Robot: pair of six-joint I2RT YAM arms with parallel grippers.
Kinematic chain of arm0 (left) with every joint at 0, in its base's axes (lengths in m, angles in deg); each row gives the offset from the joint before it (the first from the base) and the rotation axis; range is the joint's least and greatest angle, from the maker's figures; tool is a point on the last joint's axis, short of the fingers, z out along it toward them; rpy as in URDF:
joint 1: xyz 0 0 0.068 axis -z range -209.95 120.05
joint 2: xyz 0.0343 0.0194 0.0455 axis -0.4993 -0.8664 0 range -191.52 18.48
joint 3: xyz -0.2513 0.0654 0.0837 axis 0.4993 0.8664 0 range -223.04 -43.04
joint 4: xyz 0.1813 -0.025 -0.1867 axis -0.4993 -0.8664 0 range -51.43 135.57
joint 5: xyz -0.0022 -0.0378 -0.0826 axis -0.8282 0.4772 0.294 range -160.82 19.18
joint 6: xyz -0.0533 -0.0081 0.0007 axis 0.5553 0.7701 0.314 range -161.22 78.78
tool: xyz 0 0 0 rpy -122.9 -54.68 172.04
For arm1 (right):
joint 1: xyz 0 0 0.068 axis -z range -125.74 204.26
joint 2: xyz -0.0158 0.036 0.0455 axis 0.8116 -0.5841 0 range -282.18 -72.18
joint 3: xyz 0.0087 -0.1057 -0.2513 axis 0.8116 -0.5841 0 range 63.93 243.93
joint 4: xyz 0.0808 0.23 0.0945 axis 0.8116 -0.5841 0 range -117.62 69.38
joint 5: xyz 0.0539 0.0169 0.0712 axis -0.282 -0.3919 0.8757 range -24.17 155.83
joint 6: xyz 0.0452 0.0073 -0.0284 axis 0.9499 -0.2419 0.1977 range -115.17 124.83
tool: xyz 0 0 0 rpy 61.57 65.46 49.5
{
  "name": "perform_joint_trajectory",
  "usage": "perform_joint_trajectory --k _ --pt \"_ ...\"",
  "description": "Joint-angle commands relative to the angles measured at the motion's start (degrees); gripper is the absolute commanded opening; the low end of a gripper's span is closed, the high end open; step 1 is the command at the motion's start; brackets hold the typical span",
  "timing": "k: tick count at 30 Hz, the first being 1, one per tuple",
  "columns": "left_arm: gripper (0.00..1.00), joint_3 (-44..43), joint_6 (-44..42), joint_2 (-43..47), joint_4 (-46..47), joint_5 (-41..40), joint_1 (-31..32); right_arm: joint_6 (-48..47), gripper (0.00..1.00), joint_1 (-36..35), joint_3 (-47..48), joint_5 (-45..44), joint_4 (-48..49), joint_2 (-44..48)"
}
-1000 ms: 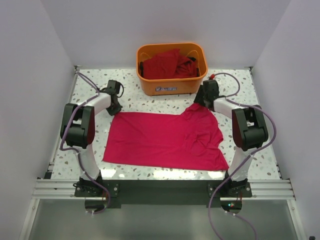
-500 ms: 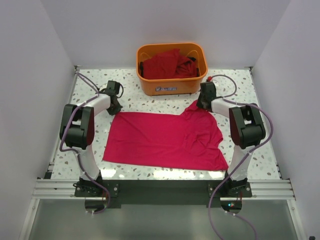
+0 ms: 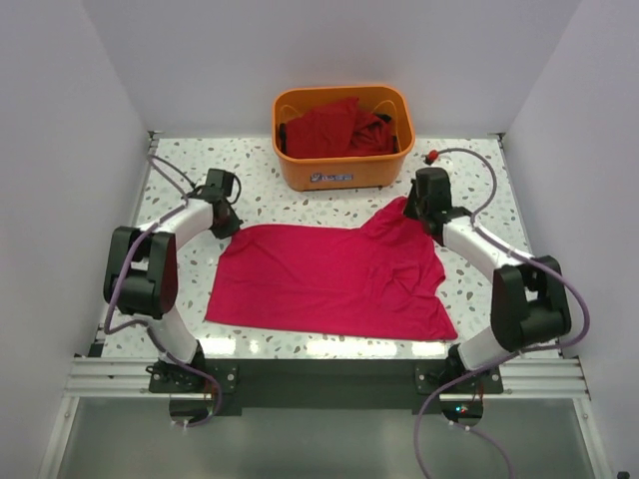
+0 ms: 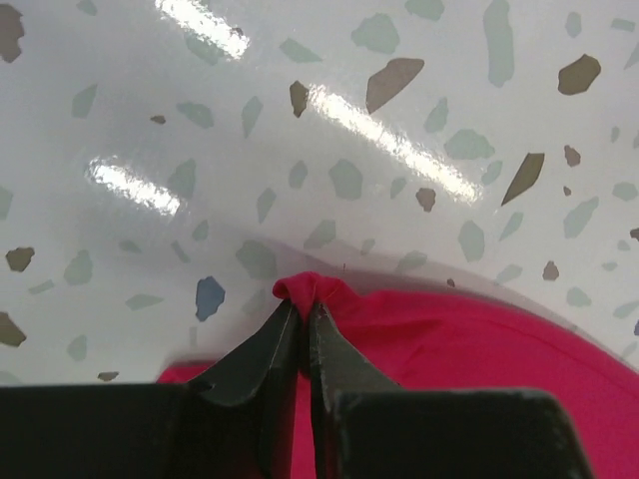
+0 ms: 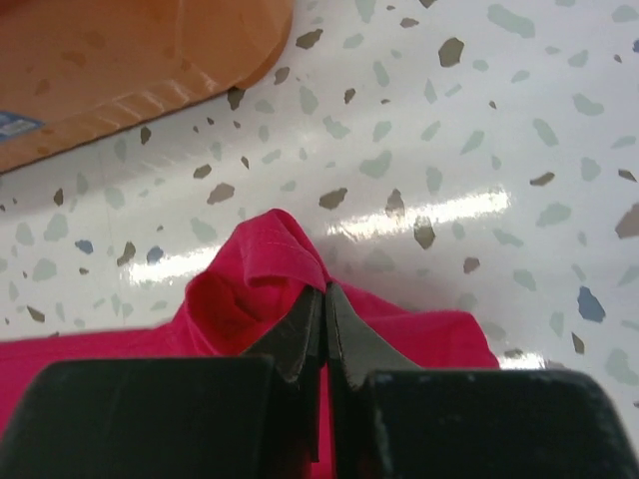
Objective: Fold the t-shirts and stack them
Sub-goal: Fold the tshirt
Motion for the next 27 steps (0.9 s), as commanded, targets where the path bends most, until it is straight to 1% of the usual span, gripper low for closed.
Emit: perform_joint_trajectory --k 1,4,7,8,11,14,17,21,24,27 --pt "0.13 2.57 -1.45 5.77 2.33 1.13 -0.19 -0.37 0.0 -0.22 -4.25 -0.93 -3.6 7.61" --pt "0.13 4.94 -2.24 8.59 2.95 1.57 -0.1 -0.54 0.0 -0.48 -8.38 -0.31 -6.76 12.72" --pt "0.13 7.75 -2.68 12.27 3.65 1.48 0.08 0.07 0.0 -0.57 -12.16 -0.49 -10.72 20.1" --pt "0.13 9.41 -2.68 13.16 4.0 1.39 0.08 0.24 0.0 -0.57 -14.17 0.21 -11.25 23.78" --pt "0.13 12.31 -2.68 16.76 3.92 0.52 0.08 1.56 0.0 -0.66 -17.25 3.8 -13.62 29.59" --pt "0.13 14.7 -2.6 19.57 3.56 -0.98 0.08 3.23 0.0 -0.75 -19.71 7.5 -17.05 33.81" --pt "0.13 16.01 -1.81 21.51 3.21 -1.77 0.08 4.81 0.0 -0.92 -21.65 6.55 -21.7 37.51" --pt "0.13 16.02 -2.24 22.57 3.21 -0.64 0.08 6.57 0.0 -0.92 -22.01 4.44 -28.56 44.63" --pt "0.15 14.97 -3.03 22.75 3.74 -0.45 0.08 7.01 0.0 -0.84 -21.4 4.35 -32.34 47.1" --pt "0.15 12.25 -4.09 21.61 3.04 -2.02 0.08 6.14 0.0 -0.92 -19.91 3.3 -34.45 46.85"
